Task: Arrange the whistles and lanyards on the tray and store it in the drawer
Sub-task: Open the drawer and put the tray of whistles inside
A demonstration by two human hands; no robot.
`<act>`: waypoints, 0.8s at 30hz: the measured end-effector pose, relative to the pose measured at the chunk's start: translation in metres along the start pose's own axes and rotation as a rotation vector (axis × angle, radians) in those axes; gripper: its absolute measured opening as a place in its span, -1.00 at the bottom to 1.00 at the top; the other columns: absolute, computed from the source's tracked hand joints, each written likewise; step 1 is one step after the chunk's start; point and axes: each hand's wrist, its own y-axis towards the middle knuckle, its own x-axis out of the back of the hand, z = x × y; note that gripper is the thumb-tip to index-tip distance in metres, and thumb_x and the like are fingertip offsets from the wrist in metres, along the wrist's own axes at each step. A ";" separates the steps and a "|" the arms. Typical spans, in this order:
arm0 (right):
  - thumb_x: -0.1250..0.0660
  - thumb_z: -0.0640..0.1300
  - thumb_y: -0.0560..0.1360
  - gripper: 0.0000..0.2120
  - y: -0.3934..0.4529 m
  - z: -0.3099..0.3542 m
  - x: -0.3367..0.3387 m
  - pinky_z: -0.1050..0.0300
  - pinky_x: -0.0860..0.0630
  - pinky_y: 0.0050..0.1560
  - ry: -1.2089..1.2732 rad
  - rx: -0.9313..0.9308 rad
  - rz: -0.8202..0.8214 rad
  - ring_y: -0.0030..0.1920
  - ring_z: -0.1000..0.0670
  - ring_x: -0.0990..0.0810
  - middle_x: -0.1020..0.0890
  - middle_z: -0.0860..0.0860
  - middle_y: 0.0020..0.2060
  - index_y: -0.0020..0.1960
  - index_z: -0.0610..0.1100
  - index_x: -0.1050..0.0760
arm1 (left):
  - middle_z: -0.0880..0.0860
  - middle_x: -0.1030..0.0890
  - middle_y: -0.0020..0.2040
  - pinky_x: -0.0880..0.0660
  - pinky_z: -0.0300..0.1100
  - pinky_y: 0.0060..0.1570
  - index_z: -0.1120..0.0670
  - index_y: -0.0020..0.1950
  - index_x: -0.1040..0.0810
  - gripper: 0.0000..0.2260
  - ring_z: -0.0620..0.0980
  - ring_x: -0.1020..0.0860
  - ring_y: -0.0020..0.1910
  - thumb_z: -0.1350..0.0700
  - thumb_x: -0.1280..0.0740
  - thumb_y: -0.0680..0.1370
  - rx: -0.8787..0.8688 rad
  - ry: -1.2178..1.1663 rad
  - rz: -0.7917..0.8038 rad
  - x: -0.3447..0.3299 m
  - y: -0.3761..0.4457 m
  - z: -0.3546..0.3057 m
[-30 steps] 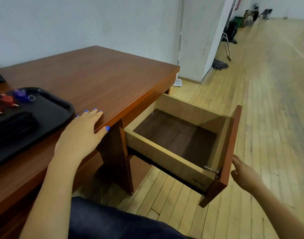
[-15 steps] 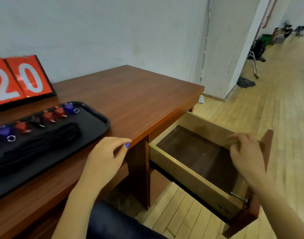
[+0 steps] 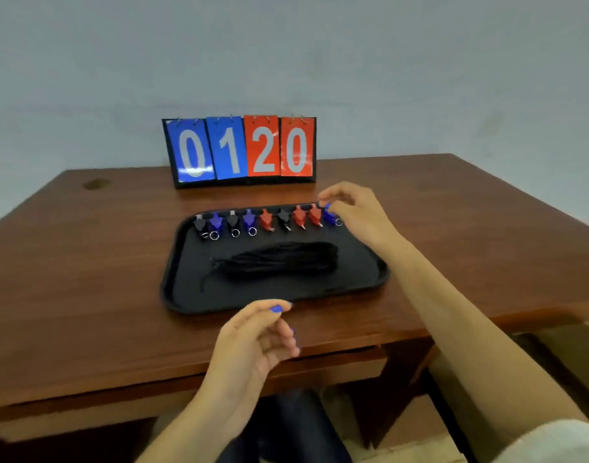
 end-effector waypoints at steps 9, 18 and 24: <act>-0.08 -0.31 0.55 -0.69 0.118 -0.005 -0.058 0.15 -0.37 0.12 -0.484 0.022 0.470 0.19 -0.03 -0.47 -0.47 -0.09 0.30 0.20 -0.19 -0.49 | 0.21 -0.66 0.00 -0.62 -0.03 -0.21 0.23 0.18 -0.47 -0.75 0.20 -0.65 -0.08 0.15 -0.20 0.55 0.473 -0.201 0.047 0.013 0.026 -0.015; -0.17 -0.26 0.53 -0.72 0.154 -0.026 -0.083 0.07 -0.34 -0.30 -0.661 -0.053 0.543 -0.47 -0.09 -0.31 -0.38 -0.15 -0.48 -0.36 -0.28 -0.37 | 0.35 -0.62 0.01 -0.61 0.01 -0.10 0.42 0.12 -0.46 -0.76 0.24 -0.63 -0.04 0.32 -0.17 0.51 0.475 -0.325 -0.059 0.017 0.041 -0.017; -0.23 -0.22 0.51 -0.63 0.161 -0.030 -0.076 0.09 -0.27 -0.31 -0.627 -0.104 0.548 -0.50 0.00 -0.21 -0.29 -0.05 -0.51 -0.45 -0.15 -0.26 | 0.41 -0.56 0.07 -0.53 0.03 0.00 0.42 0.15 -0.43 -0.70 0.29 -0.54 0.09 0.36 -0.17 0.44 0.433 -0.342 -0.136 0.020 0.047 -0.023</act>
